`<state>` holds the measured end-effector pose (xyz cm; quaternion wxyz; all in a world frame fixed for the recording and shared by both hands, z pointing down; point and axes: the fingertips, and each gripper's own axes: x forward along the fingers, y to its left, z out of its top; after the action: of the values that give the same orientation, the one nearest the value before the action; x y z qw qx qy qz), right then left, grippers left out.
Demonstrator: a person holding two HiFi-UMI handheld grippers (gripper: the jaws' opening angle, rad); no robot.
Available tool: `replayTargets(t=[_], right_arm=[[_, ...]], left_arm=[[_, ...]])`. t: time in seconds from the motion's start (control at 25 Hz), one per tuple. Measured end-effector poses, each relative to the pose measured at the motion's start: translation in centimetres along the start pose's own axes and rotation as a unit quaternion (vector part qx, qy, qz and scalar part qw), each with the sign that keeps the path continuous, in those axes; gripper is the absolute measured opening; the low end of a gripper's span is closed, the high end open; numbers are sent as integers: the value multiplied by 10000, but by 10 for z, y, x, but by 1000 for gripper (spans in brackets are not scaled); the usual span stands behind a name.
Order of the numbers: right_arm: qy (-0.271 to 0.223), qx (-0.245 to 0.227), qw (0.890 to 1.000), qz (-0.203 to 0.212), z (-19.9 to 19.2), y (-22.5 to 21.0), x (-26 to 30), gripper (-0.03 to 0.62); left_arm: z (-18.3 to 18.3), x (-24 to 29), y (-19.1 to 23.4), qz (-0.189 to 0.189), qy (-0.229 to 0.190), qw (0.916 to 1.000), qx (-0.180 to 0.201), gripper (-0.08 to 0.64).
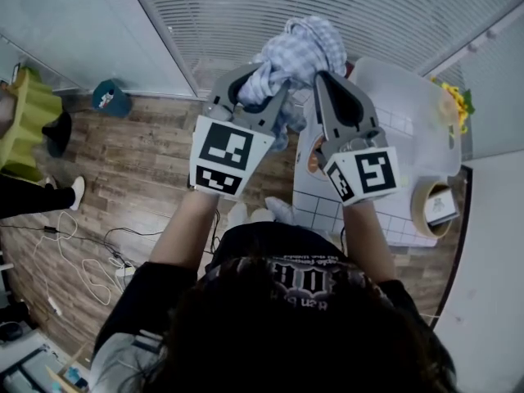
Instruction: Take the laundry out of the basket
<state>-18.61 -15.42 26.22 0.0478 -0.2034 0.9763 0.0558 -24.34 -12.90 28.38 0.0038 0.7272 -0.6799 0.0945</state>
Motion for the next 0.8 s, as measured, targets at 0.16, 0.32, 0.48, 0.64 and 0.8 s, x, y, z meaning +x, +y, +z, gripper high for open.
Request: replayTargets(t=[0.16, 0.32, 0.48, 0.64, 0.8], right_arm=[[125, -18, 9999, 60, -13, 9, 2, 29], [225, 25, 9997, 108, -25, 16, 3, 29], [288, 57, 9994, 165, -33, 21, 1, 28], [350, 22, 9992, 182, -39, 26, -3, 28], [450, 35, 9987, 243, -48, 28, -14, 28]], left_arm=[[-16, -5, 4, 97, 69, 9998, -137, 130], [-31, -10, 5, 184, 140, 9995, -193, 130], [-41, -15, 2, 266, 195, 9992, -213, 130], [-47, -21, -1, 338, 192, 9990, -198, 130], [-56, -26, -13, 377, 213, 9988, -223, 130]])
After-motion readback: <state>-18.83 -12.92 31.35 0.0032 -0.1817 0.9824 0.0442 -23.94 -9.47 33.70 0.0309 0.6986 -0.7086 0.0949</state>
